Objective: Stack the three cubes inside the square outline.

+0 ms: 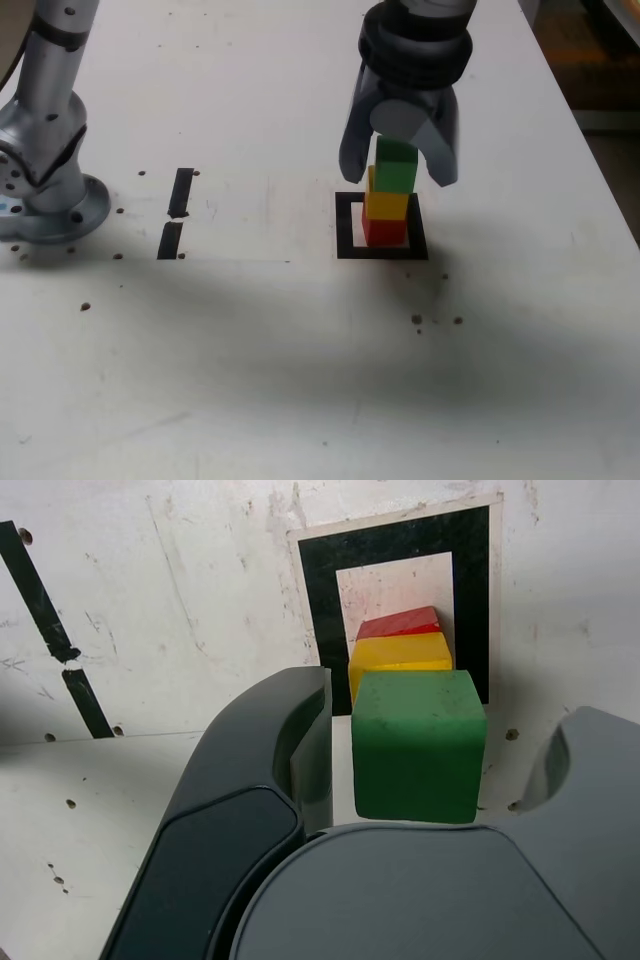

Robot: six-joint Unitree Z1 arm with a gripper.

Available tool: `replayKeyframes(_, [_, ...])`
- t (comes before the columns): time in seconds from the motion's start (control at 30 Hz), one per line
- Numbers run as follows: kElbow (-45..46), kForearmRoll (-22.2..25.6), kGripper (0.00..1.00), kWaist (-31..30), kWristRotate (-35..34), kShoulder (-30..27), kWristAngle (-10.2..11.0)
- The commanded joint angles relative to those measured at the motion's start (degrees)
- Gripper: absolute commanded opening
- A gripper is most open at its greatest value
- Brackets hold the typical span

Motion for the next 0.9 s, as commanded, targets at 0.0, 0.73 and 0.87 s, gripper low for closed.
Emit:
replayKeyframes(0.0, [0.3,0.4,0.91,0.1,-0.1,-0.2,0.4])
replayKeyframes(0.73, [45.1,-16.1,1.0,6.0,1.1,-34.8,0.0])
replayKeyframes(0.87, [50.3,-21.0,1.0,8.8,2.7,-33.4,-0.3])
